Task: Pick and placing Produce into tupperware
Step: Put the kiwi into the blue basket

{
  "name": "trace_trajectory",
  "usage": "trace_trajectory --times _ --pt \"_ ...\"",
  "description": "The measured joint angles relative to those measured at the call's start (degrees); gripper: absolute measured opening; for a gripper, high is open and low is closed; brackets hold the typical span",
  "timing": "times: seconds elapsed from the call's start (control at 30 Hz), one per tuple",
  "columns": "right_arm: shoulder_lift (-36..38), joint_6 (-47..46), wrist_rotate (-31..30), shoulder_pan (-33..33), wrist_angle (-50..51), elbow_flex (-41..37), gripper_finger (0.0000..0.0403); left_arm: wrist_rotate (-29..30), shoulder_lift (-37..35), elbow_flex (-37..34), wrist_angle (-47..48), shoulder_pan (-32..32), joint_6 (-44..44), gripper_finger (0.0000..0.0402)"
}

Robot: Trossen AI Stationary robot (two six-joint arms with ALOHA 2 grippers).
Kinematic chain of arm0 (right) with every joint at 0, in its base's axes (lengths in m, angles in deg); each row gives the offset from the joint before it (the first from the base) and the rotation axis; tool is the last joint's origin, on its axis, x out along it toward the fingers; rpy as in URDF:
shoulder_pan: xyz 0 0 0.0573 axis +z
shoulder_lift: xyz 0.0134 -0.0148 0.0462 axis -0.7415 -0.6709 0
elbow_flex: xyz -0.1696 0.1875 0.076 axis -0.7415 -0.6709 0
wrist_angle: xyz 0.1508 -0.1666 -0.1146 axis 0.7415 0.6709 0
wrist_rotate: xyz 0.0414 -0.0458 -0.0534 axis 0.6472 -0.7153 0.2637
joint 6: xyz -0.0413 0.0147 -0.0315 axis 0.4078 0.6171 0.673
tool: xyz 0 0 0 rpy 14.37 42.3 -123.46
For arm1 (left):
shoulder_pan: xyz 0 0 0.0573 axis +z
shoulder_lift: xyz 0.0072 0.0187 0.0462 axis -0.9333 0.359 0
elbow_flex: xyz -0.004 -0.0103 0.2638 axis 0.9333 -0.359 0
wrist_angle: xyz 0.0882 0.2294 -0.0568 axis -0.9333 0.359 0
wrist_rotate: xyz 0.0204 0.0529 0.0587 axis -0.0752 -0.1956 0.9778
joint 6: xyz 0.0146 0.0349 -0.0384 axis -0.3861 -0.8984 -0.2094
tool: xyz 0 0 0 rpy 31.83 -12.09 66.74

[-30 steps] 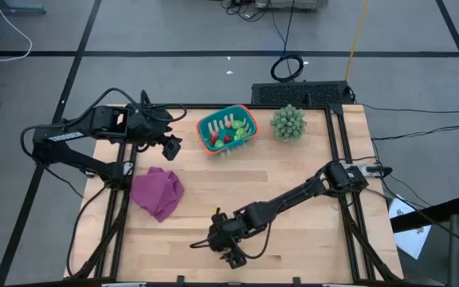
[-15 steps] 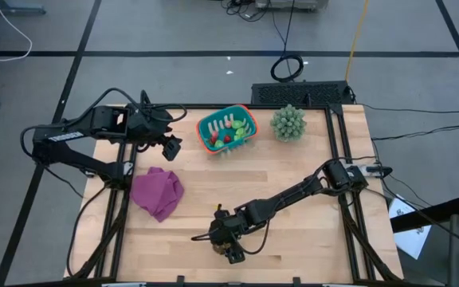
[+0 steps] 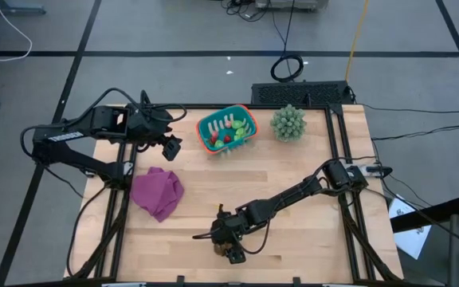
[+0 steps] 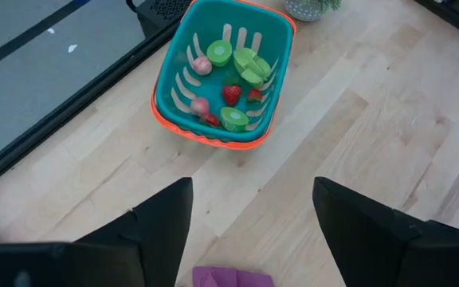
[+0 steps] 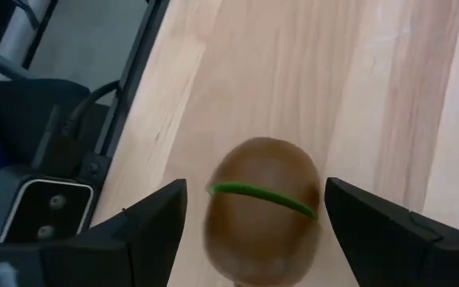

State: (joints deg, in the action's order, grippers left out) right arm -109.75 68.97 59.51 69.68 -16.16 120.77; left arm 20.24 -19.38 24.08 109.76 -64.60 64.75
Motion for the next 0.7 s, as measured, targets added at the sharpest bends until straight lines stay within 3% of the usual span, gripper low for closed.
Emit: trace_trajectory --times 0.7 --pt "0.0 0.2 -0.1 0.0 0.2 -1.1 0.0275 -0.1 0.0 0.0 0.0 0.0 0.1 0.0263"
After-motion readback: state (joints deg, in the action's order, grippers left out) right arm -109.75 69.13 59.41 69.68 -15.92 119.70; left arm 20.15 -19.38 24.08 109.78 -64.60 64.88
